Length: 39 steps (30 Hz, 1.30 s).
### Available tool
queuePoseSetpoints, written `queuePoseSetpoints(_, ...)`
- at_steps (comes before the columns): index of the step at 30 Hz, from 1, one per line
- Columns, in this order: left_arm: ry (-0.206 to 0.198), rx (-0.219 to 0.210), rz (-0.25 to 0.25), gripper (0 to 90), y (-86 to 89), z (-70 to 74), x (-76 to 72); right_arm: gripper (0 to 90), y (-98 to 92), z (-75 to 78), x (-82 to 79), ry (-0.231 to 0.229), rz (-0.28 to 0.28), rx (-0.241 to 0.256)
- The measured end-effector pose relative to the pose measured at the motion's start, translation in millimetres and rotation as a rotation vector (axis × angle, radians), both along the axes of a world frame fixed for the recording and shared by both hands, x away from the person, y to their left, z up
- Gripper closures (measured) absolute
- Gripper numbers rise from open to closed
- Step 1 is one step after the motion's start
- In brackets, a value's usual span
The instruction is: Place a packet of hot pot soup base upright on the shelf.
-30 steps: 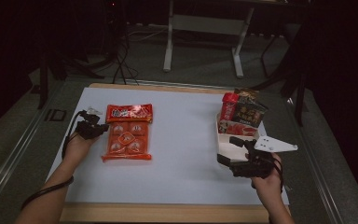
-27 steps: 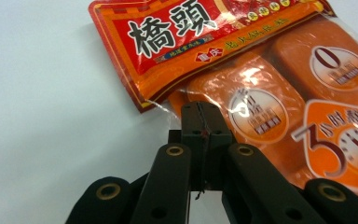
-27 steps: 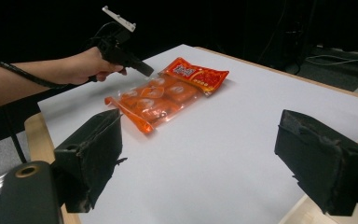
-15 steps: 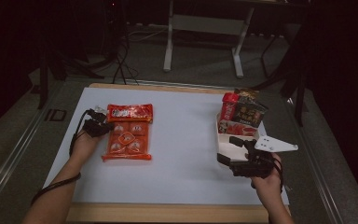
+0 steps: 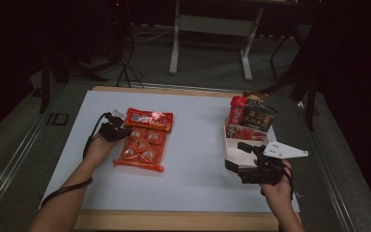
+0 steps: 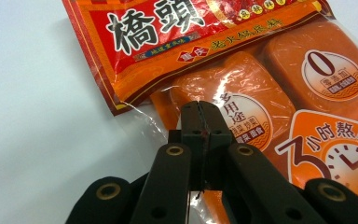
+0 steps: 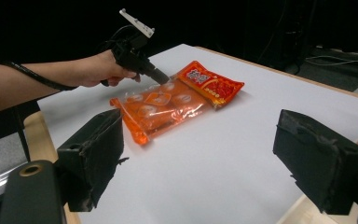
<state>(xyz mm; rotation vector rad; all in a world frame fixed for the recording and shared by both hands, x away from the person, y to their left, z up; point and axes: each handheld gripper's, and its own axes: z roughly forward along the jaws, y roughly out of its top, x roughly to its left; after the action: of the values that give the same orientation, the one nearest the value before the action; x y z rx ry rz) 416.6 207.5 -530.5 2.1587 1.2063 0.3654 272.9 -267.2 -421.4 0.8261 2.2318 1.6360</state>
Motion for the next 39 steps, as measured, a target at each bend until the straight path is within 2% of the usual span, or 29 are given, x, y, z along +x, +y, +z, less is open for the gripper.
queuePoseSetpoints(1,0.004,0.003,-0.021,90.0,-7.5,0.6,0.0,15.9,-0.7,-0.1,0.0,0.004,0.002,0.005)
queuePoseSetpoints(14,0.011,-0.012,-0.136,90.0,-45.6,2.0,-8.8,15.9,0.6,0.2,-0.9,0.003,0.006,0.002)
queuePoseSetpoints(19,0.015,-0.027,-0.157,90.0,-55.2,1.3,-10.5,15.9,1.2,0.2,-1.4,0.005,0.008,0.002)
queuePoseSetpoints(24,0.019,-0.024,-0.189,90.0,-67.7,1.8,-14.0,15.9,0.4,0.8,-1.7,0.005,0.008,0.007)
queuePoseSetpoints(30,0.037,-0.037,-0.237,90.0,-73.7,2.1,-17.4,15.9,1.2,-0.4,-2.4,0.004,0.008,-0.002)
queuePoseSetpoints(37,0.039,-0.039,-0.245,90.0,-73.9,2.8,-17.9,15.9,1.6,-0.1,-2.1,0.002,0.009,-0.005)
queuePoseSetpoints(39,0.039,-0.041,-0.254,89.9,-71.6,4.3,-22.5,15.9,1.1,0.1,-2.4,0.003,0.011,0.001)
